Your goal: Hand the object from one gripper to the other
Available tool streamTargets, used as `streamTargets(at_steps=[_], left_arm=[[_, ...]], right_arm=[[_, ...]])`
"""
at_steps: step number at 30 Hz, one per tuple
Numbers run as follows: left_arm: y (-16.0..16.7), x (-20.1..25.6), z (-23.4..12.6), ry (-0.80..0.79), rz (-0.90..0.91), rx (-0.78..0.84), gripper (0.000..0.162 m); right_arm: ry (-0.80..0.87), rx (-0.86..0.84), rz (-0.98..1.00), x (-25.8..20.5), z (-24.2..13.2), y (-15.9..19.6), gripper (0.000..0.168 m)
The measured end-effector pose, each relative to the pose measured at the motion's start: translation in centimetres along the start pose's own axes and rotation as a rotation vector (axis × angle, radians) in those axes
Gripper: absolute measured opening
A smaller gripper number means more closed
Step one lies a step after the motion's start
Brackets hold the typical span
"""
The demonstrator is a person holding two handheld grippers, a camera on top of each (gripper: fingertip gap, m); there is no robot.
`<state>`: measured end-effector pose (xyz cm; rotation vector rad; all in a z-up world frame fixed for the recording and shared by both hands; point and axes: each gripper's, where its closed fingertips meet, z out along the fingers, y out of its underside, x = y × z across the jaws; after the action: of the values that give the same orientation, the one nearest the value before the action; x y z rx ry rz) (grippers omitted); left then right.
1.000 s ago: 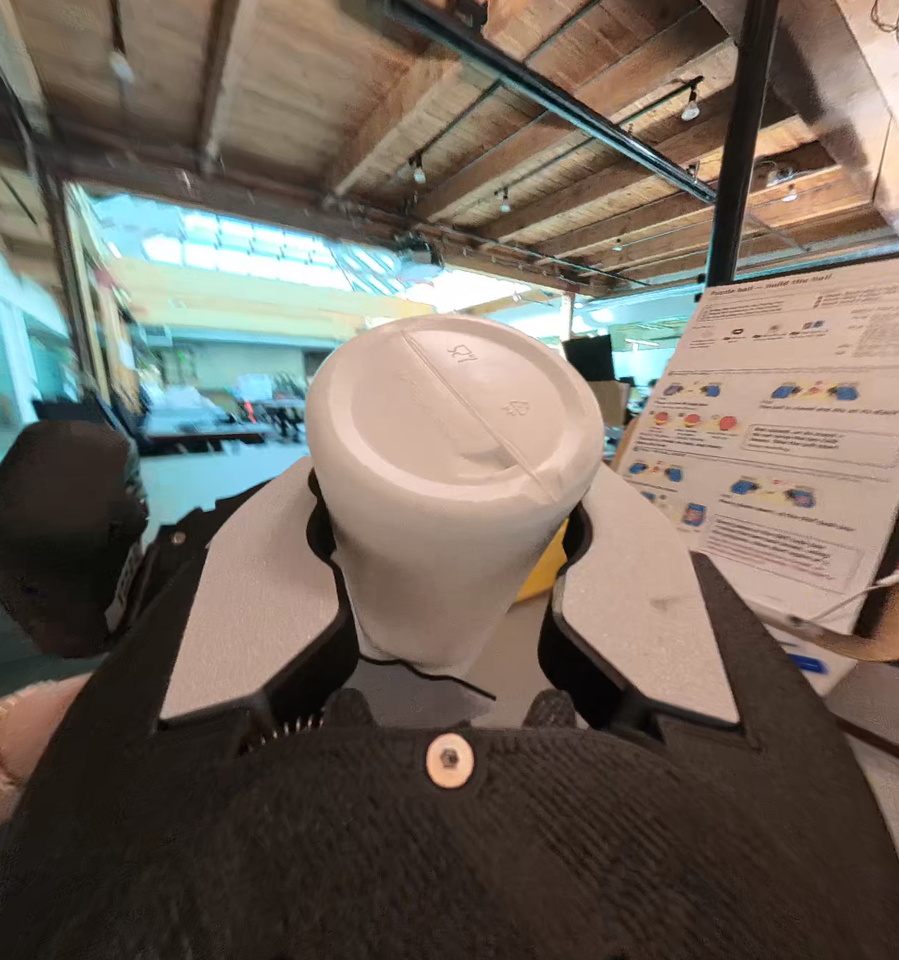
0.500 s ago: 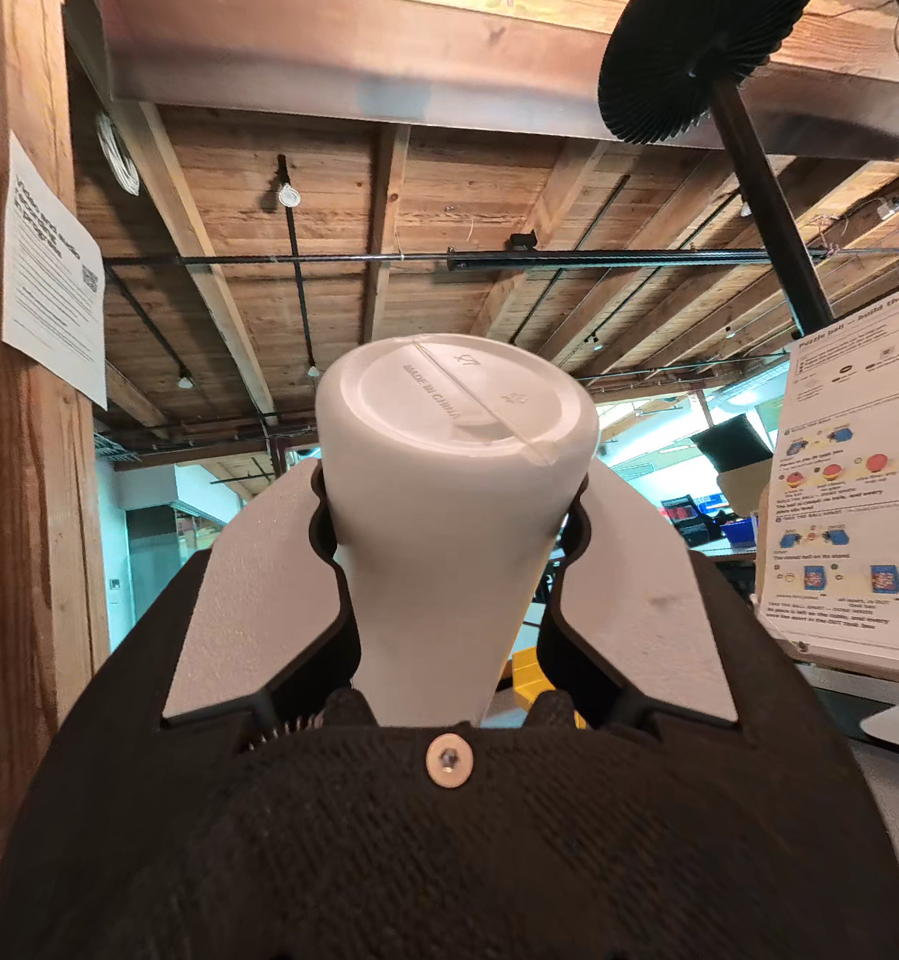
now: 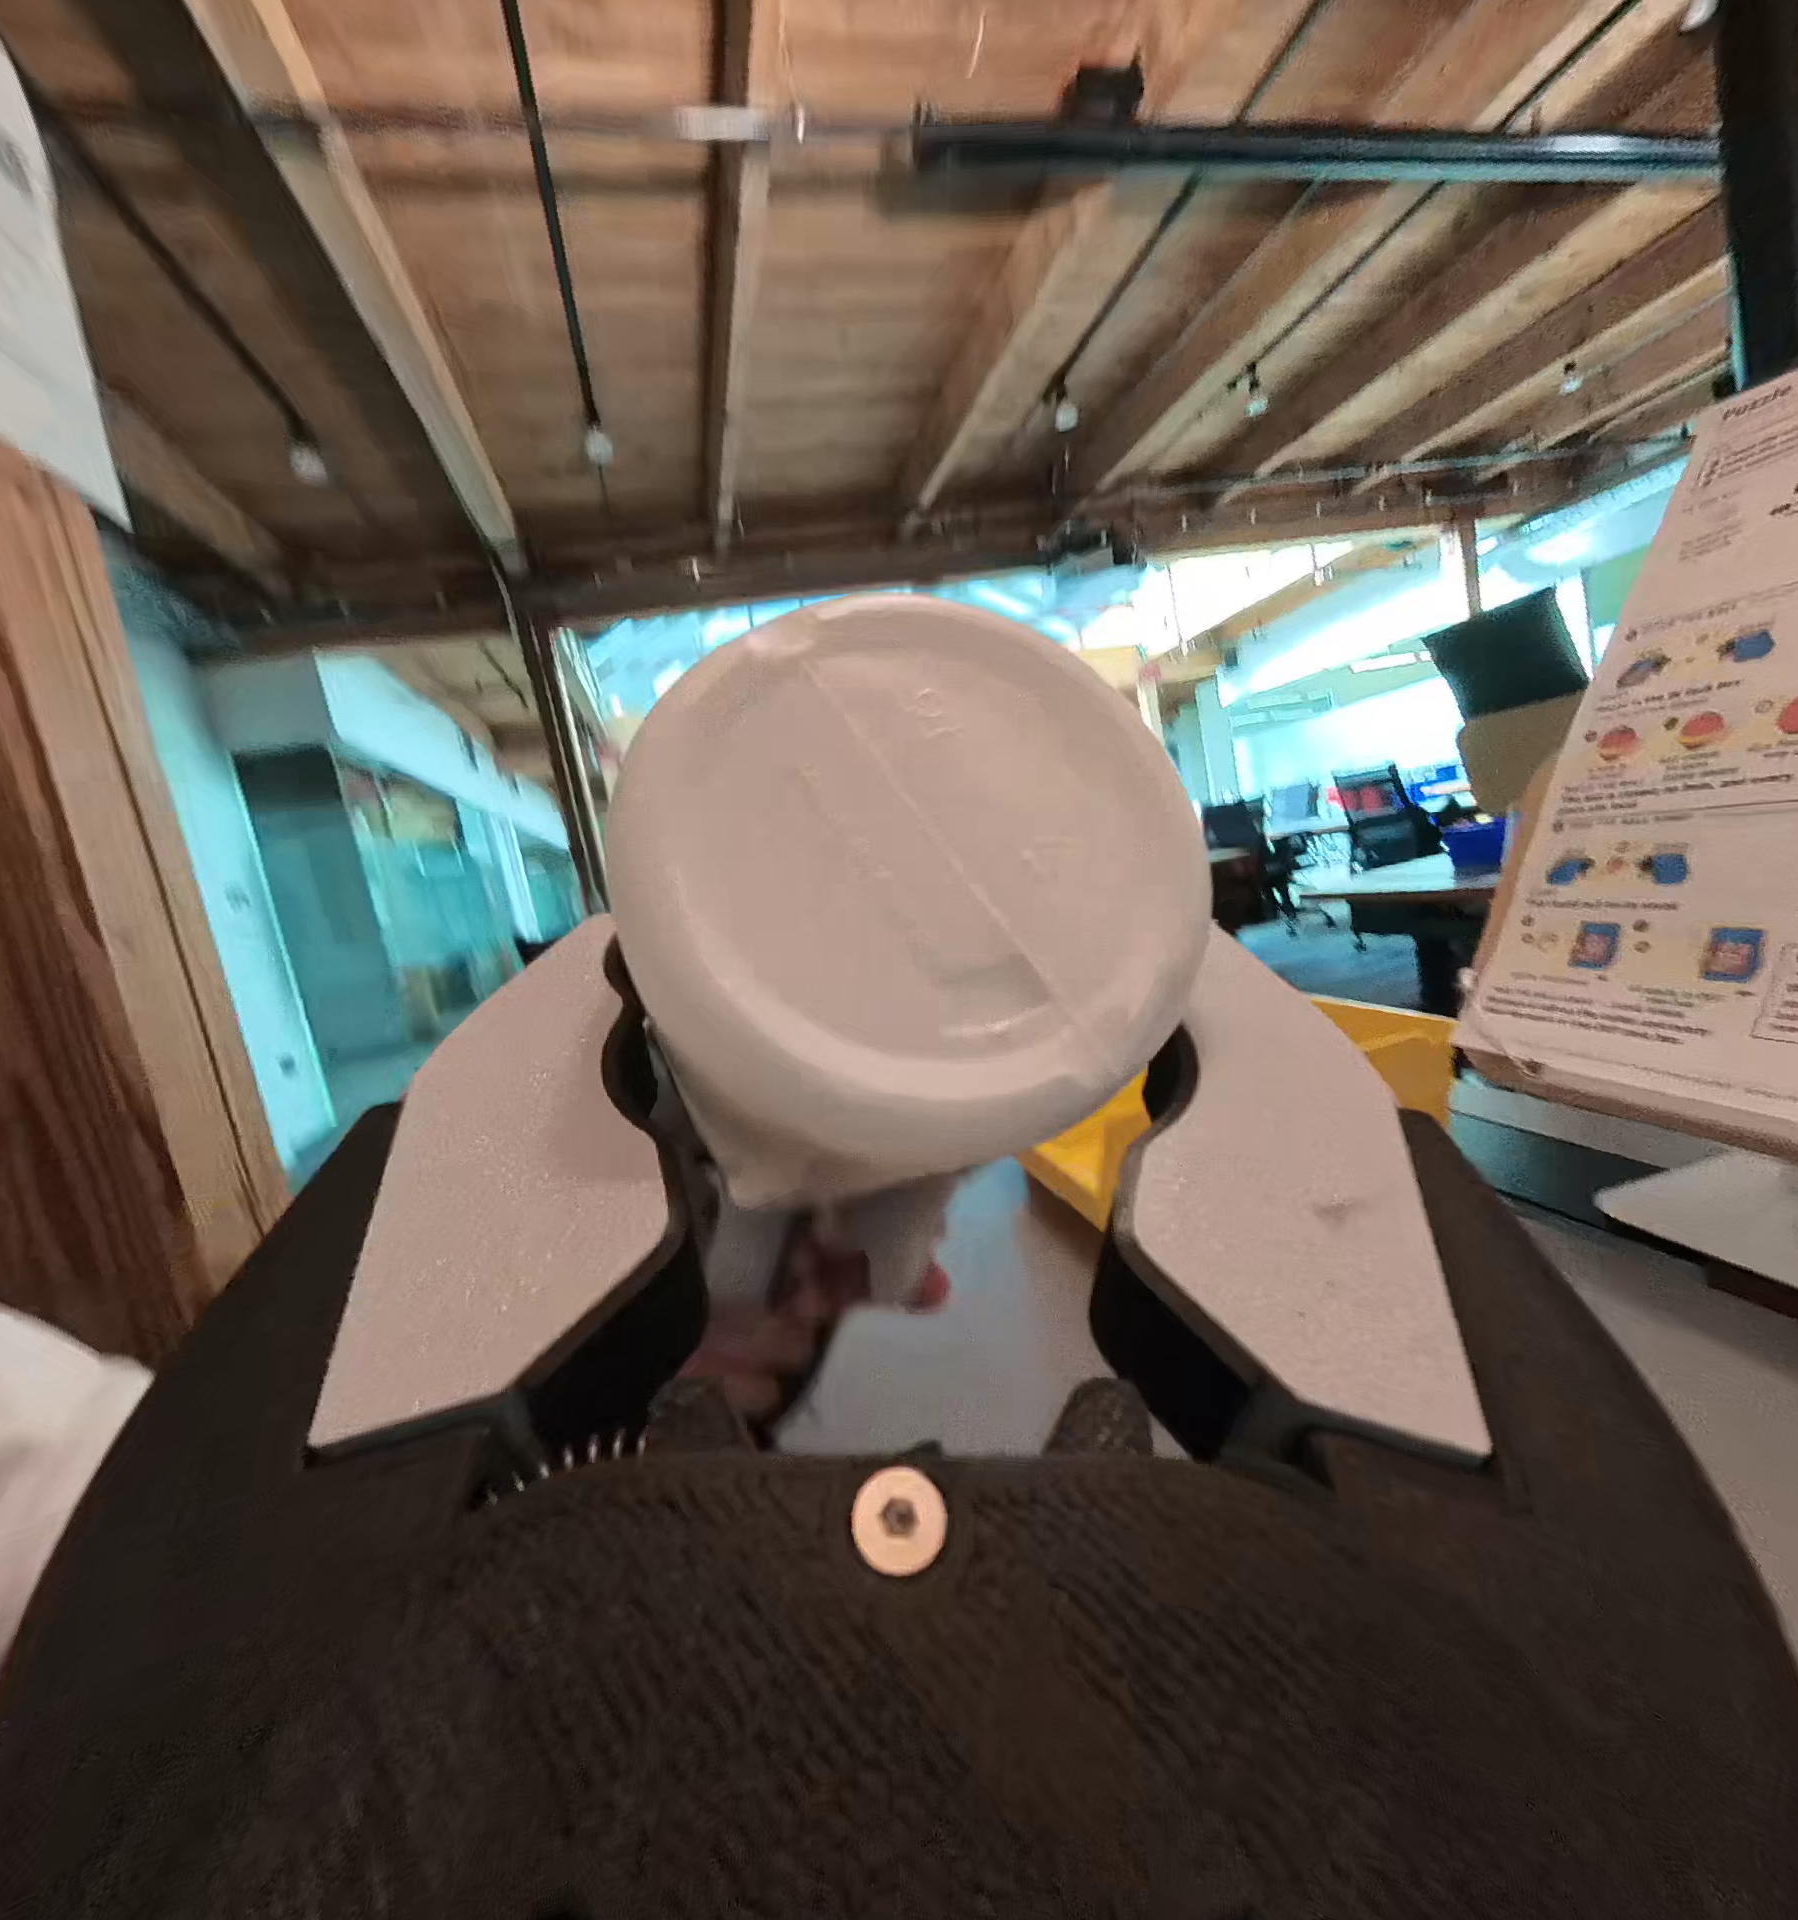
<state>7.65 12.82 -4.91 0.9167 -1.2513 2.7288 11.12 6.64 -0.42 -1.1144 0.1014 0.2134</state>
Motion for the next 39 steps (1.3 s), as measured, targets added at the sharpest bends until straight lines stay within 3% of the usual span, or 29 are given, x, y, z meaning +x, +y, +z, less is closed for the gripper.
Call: streamTargets(at_steps=[6,9,13,17,20,24,25,26,30,32,35,39], left_arm=[[-4.2,-0.9,-0.8,-0.143,0.111,-0.041,0.098],[-5.7,-1.7,-0.8,-0.282,0.229,-0.134,0.098],[-6.3,-1.8,0.4,-0.406,0.318,-0.246,0.097],[-5.1,-1.6,1.9,-0.498,0.409,-0.357,0.096],[-4.1,-1.2,2.7,-0.533,0.469,-0.429,0.095],[-3.4,-0.6,3.2,-0.56,0.527,-0.487,0.095],[-3.4,-0.6,3.2,-0.572,0.545,-0.499,0.095],[-3.3,-0.5,3.2,-0.58,0.553,-0.509,0.095],[-3.0,-0.9,3.0,-0.603,0.534,-0.49,0.095],[-2.8,-1.1,2.8,-0.59,0.519,-0.465,0.093],[-3.5,-0.9,2.6,-0.588,0.58,-0.393,0.109],[-4.6,-0.3,1.6,-0.574,0.688,-0.326,0.102]], right_arm=[[0.228,-0.374,-0.375,3.5,-2.2,1.3,0.12],[0.412,-0.549,-0.688,5.2,-3.4,0.6,0.127],[0.49,-0.714,-1.08,5.1,-2.0,1.3,0.13],[0.488,-0.784,-1.298,5.8,0.5,4.0,0.127],[0.497,-0.733,-1.435,5.7,2.2,4.4,0.125],[0.506,-0.765,-1.47,6.5,3.0,5.6,0.125],[0.509,-0.753,-1.495,6.5,3.1,5.6,0.119],[0.509,-0.745,-1.531,6.5,3.1,5.5,0.1],[0.535,-0.8,-1.484,7.0,2.6,6.1,0.096],[0.517,-0.812,-1.407,7.1,2.4,7.4,0.095],[0.502,-0.846,-1.242,7.7,1.4,9.2,0.094],[0.614,-0.84,-0.945,10.5,-1.1,6.5,0.095]])
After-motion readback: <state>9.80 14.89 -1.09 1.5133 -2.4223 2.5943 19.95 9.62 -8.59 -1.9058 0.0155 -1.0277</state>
